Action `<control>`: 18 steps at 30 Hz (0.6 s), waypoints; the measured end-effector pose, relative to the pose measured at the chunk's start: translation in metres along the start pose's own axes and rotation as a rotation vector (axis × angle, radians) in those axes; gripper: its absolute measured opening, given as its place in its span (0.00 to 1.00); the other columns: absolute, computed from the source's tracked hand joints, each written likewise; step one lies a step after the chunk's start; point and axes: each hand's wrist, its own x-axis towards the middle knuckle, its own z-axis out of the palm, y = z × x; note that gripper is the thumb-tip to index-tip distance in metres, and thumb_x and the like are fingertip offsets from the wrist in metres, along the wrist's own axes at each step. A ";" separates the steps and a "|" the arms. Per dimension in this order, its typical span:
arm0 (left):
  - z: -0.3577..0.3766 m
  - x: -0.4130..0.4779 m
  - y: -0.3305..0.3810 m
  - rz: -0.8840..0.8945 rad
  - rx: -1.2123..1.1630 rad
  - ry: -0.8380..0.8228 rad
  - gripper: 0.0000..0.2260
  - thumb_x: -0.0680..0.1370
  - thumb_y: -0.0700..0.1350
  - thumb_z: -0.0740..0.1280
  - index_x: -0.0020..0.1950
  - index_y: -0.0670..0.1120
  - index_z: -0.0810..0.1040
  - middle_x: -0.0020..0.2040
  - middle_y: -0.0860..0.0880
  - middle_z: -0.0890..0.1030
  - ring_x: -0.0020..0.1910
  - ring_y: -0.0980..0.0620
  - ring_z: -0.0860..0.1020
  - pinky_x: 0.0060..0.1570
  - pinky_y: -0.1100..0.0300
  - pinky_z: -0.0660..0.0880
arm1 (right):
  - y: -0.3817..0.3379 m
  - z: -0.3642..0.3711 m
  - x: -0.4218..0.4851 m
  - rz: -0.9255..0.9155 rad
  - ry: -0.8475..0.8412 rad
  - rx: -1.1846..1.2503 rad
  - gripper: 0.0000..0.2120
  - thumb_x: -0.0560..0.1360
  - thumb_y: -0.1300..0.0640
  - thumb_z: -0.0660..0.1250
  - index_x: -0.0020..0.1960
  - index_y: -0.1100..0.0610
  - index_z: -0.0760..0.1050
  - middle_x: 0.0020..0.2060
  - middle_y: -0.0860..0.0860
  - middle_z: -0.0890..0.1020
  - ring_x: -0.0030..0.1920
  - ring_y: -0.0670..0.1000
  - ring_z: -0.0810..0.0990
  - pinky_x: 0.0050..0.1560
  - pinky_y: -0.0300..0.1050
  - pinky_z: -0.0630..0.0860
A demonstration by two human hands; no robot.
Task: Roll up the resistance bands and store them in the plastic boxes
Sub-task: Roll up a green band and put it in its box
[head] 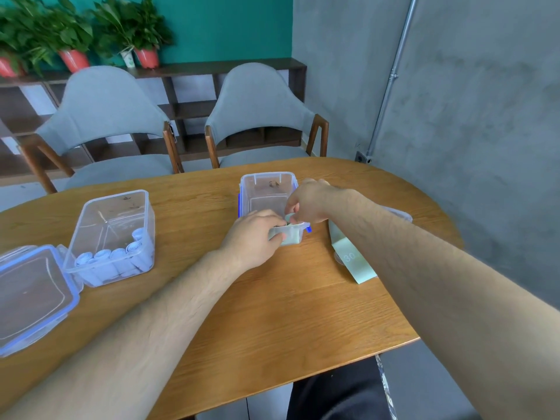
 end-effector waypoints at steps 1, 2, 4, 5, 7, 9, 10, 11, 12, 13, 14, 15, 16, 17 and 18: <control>0.001 0.000 -0.001 -0.001 -0.002 0.005 0.14 0.80 0.50 0.66 0.66 0.51 0.80 0.61 0.59 0.79 0.63 0.55 0.75 0.65 0.55 0.70 | -0.001 -0.002 0.001 0.010 -0.005 -0.004 0.16 0.80 0.48 0.65 0.68 0.41 0.75 0.67 0.50 0.70 0.69 0.56 0.65 0.67 0.53 0.67; 0.001 0.000 -0.001 0.000 -0.001 0.010 0.14 0.80 0.51 0.66 0.66 0.51 0.80 0.61 0.59 0.79 0.63 0.55 0.75 0.65 0.55 0.71 | -0.003 -0.003 0.002 0.015 -0.007 -0.009 0.17 0.80 0.49 0.65 0.68 0.41 0.75 0.67 0.51 0.70 0.69 0.57 0.65 0.66 0.53 0.68; 0.002 -0.001 -0.002 0.002 0.000 0.016 0.15 0.81 0.51 0.66 0.66 0.51 0.79 0.61 0.58 0.79 0.63 0.55 0.75 0.66 0.54 0.71 | -0.006 -0.005 0.004 0.020 -0.009 -0.017 0.18 0.80 0.51 0.66 0.69 0.43 0.74 0.67 0.52 0.70 0.69 0.57 0.65 0.65 0.53 0.68; 0.002 -0.001 -0.002 0.002 -0.002 0.017 0.15 0.81 0.51 0.66 0.67 0.51 0.79 0.61 0.58 0.79 0.63 0.55 0.75 0.66 0.54 0.71 | -0.007 -0.006 0.004 0.020 -0.015 -0.019 0.18 0.79 0.52 0.66 0.69 0.44 0.74 0.67 0.52 0.70 0.69 0.57 0.64 0.65 0.53 0.68; 0.003 -0.001 -0.003 0.004 -0.002 0.017 0.15 0.81 0.51 0.66 0.67 0.51 0.79 0.61 0.58 0.79 0.63 0.54 0.74 0.66 0.54 0.70 | -0.008 -0.007 0.008 0.013 -0.035 -0.030 0.18 0.79 0.53 0.66 0.68 0.42 0.74 0.67 0.52 0.69 0.69 0.57 0.63 0.66 0.54 0.66; 0.004 0.000 -0.004 0.010 0.005 0.019 0.15 0.81 0.52 0.65 0.67 0.51 0.79 0.62 0.58 0.79 0.63 0.54 0.75 0.66 0.55 0.70 | -0.009 -0.007 0.011 0.004 -0.056 -0.046 0.17 0.79 0.53 0.66 0.65 0.36 0.75 0.67 0.51 0.69 0.68 0.58 0.62 0.66 0.56 0.66; 0.005 0.000 -0.004 0.011 0.007 0.021 0.15 0.81 0.52 0.65 0.67 0.51 0.79 0.62 0.57 0.79 0.63 0.54 0.75 0.66 0.55 0.70 | -0.010 -0.008 0.012 0.007 -0.070 -0.053 0.17 0.79 0.53 0.65 0.64 0.35 0.75 0.66 0.50 0.69 0.68 0.58 0.61 0.65 0.55 0.65; 0.005 -0.001 -0.004 0.013 0.007 0.024 0.15 0.81 0.52 0.65 0.67 0.51 0.79 0.62 0.57 0.79 0.63 0.54 0.75 0.65 0.56 0.70 | -0.011 -0.010 0.010 0.008 -0.085 -0.065 0.17 0.80 0.54 0.64 0.63 0.34 0.75 0.65 0.50 0.69 0.67 0.58 0.61 0.62 0.53 0.65; 0.006 -0.001 -0.004 0.014 0.007 0.027 0.15 0.81 0.52 0.65 0.67 0.51 0.79 0.62 0.57 0.79 0.63 0.53 0.75 0.65 0.57 0.69 | -0.012 -0.012 0.009 -0.003 -0.102 -0.098 0.17 0.81 0.54 0.62 0.64 0.35 0.75 0.64 0.50 0.69 0.66 0.58 0.61 0.60 0.51 0.64; 0.006 -0.001 -0.004 0.014 0.008 0.028 0.15 0.81 0.52 0.65 0.67 0.51 0.79 0.62 0.57 0.79 0.63 0.53 0.75 0.65 0.57 0.69 | -0.014 -0.015 0.007 -0.019 -0.124 -0.137 0.18 0.82 0.56 0.60 0.66 0.37 0.75 0.65 0.50 0.69 0.67 0.58 0.62 0.58 0.49 0.63; 0.006 -0.002 -0.004 0.013 0.009 0.028 0.15 0.81 0.52 0.65 0.67 0.51 0.79 0.62 0.57 0.80 0.63 0.53 0.75 0.65 0.58 0.69 | -0.017 -0.018 0.004 -0.034 -0.151 -0.187 0.20 0.82 0.57 0.58 0.69 0.39 0.73 0.65 0.50 0.70 0.67 0.58 0.63 0.58 0.49 0.62; 0.006 -0.002 -0.003 0.013 0.009 0.030 0.15 0.81 0.51 0.65 0.67 0.52 0.79 0.61 0.57 0.80 0.62 0.53 0.75 0.64 0.57 0.69 | -0.019 -0.021 0.001 -0.046 -0.170 -0.231 0.23 0.81 0.59 0.57 0.71 0.40 0.71 0.66 0.50 0.70 0.66 0.57 0.64 0.58 0.49 0.62; 0.006 -0.002 -0.003 0.012 0.010 0.031 0.15 0.81 0.51 0.65 0.67 0.52 0.79 0.61 0.56 0.80 0.62 0.53 0.75 0.64 0.57 0.69 | -0.021 -0.023 0.001 -0.056 -0.182 -0.257 0.24 0.80 0.60 0.58 0.72 0.40 0.70 0.66 0.50 0.71 0.66 0.57 0.65 0.59 0.49 0.63; 0.006 -0.002 -0.003 0.013 0.012 0.030 0.15 0.81 0.51 0.65 0.67 0.52 0.79 0.61 0.56 0.80 0.62 0.53 0.75 0.64 0.57 0.70 | -0.021 -0.024 0.001 -0.060 -0.188 -0.260 0.25 0.79 0.61 0.59 0.72 0.39 0.70 0.66 0.49 0.71 0.66 0.56 0.66 0.60 0.50 0.64; 0.006 -0.002 -0.003 0.012 0.014 0.026 0.15 0.81 0.52 0.65 0.67 0.52 0.78 0.61 0.56 0.80 0.62 0.53 0.75 0.63 0.57 0.69 | -0.022 -0.023 0.003 -0.059 -0.189 -0.254 0.25 0.79 0.60 0.61 0.71 0.39 0.71 0.66 0.48 0.71 0.65 0.56 0.67 0.60 0.50 0.65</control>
